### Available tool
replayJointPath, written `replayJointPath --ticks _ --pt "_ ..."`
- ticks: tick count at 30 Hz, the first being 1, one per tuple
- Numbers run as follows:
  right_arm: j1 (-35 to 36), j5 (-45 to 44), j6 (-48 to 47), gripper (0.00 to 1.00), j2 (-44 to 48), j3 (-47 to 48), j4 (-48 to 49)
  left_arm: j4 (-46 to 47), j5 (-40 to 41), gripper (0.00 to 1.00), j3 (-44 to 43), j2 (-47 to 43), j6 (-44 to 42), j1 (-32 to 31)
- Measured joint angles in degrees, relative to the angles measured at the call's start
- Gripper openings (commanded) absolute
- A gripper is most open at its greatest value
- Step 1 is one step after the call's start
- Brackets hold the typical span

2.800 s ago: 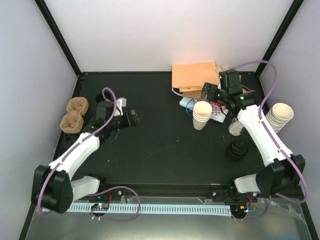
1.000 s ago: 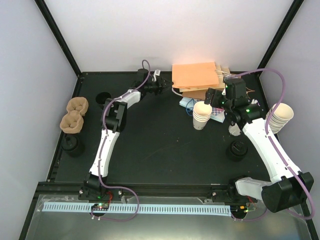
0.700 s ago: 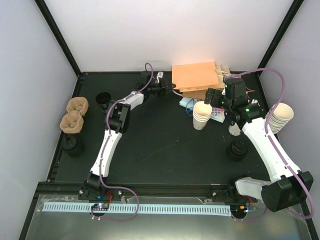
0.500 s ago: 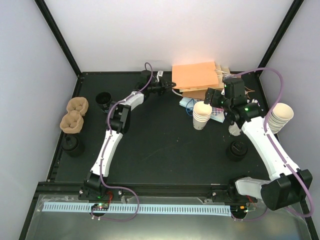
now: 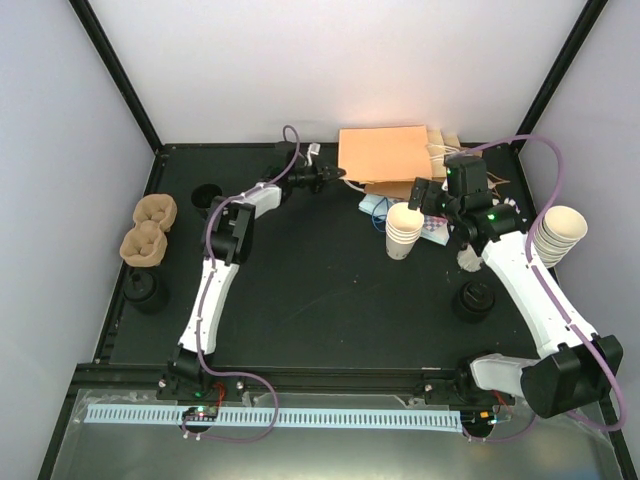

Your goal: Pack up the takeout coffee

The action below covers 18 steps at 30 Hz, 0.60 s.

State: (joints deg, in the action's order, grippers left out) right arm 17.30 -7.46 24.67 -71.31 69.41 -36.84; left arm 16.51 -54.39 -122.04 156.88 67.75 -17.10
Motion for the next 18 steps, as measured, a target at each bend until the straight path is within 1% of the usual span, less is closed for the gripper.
replayJointPath --ticks 2,6,9,13,15,18 --pt "0.00 -0.11 -0.09 1.00 0.13 0.00 -0.24 -0.28 -0.07 0.02 4.28 -4.00 -1.16 0.72" --pt "0.00 -0.33 -0.13 1.00 1.38 0.00 -0.87 -1.16 -0.15 0.02 9.57 -11.96 -4.22 2.19" --pt "0.00 -0.37 -0.13 1.00 2.64 -0.02 -0.90 -7.30 0.74 0.02 10.25 -18.29 -10.08 3.10" --pt "0.00 -0.33 -0.15 1.00 3.96 -0.02 -0.94 -15.85 4.46 0.02 10.95 -26.49 -19.56 3.52" --pt "0.00 -0.31 -0.13 1.00 4.39 -0.13 -0.94 -18.47 6.12 0.02 12.17 -29.62 -23.06 3.65" --pt "0.00 -0.02 -0.13 1.00 5.66 -1.01 -0.98 -20.79 7.21 0.02 14.51 -31.85 -26.25 4.04"
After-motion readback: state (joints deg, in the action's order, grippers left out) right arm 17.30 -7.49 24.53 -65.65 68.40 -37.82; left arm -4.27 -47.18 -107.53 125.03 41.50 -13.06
